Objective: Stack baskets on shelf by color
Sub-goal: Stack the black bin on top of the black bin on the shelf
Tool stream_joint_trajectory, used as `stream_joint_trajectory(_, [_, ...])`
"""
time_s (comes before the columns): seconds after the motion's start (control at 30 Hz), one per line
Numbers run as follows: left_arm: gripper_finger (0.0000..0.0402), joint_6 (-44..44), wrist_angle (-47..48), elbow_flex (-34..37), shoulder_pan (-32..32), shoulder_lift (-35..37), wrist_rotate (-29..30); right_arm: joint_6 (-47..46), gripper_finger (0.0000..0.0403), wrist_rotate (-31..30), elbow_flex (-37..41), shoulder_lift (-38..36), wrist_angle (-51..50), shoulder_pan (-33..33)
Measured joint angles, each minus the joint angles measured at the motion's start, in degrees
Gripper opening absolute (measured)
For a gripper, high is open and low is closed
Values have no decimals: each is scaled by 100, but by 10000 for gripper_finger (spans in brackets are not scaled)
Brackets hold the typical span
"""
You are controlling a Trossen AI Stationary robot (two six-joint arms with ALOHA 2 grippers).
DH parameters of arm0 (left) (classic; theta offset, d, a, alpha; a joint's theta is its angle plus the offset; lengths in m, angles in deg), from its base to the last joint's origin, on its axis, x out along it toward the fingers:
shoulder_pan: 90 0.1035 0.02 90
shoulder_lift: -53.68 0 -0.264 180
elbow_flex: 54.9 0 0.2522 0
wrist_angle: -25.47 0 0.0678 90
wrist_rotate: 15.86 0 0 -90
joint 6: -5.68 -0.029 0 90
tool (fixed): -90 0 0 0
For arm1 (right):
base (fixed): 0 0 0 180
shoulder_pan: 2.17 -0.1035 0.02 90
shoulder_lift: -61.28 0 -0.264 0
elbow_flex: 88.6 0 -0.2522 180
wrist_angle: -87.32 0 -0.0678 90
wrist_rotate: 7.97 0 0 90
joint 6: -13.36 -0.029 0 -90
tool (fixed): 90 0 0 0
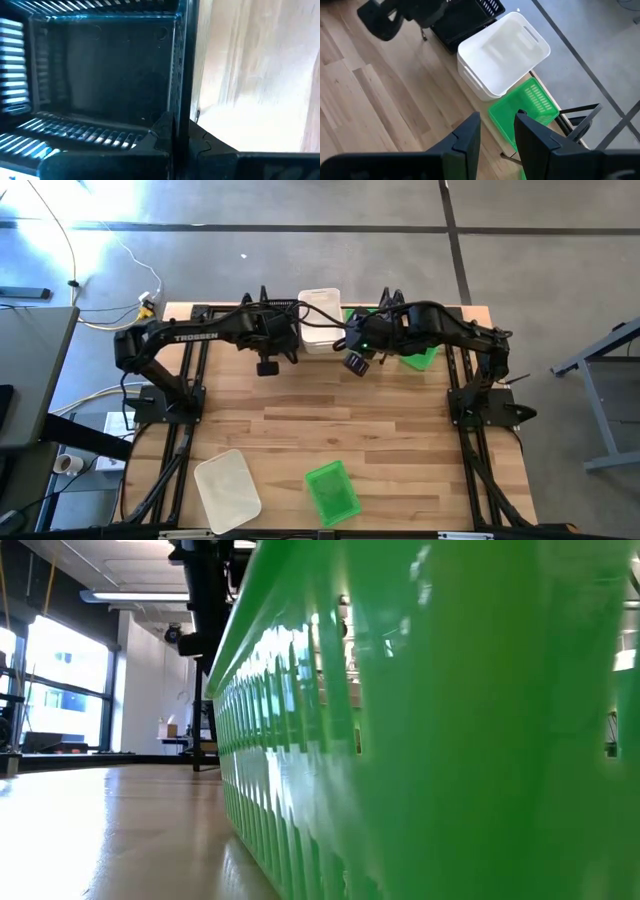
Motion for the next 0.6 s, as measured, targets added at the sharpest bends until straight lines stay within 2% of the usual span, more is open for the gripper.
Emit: stream_joint_trajectory(0.6, [5, -63, -67, 0, 38, -24, 28, 0, 106, 77, 2, 0, 0, 0])
